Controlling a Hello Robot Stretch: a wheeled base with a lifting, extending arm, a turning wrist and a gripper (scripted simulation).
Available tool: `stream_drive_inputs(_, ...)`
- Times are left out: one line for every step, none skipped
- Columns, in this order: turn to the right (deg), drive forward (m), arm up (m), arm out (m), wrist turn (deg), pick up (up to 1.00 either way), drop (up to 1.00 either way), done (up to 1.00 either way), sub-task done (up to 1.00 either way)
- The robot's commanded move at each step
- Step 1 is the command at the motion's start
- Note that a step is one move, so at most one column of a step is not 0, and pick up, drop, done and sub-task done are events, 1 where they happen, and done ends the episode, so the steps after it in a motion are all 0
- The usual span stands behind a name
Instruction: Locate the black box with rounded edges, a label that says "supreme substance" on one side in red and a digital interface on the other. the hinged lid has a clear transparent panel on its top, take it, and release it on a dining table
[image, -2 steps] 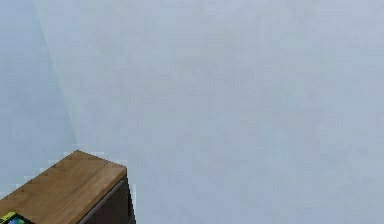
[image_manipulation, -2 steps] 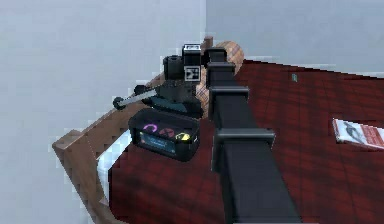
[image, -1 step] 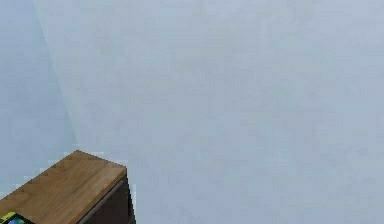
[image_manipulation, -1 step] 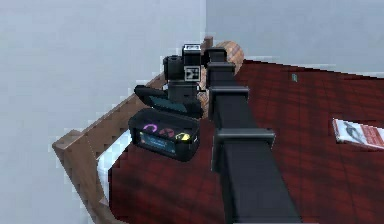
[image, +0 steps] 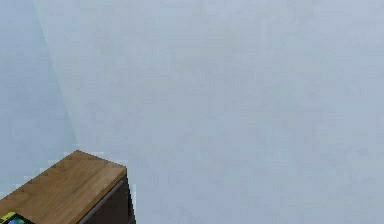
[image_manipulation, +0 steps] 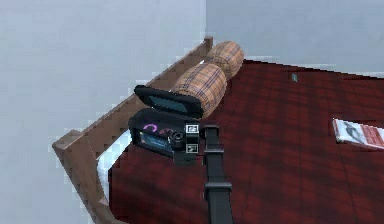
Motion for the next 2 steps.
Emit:
stream_drive_inputs(0.0, 0.0, 0.0, 0.0, 0.0, 1.0, 0.0, 0.0, 0.0)
stream_drive_inputs(0.0, 0.0, 0.1, 0.0, 0.0, 0.0, 0.0, 0.0, 0.0)
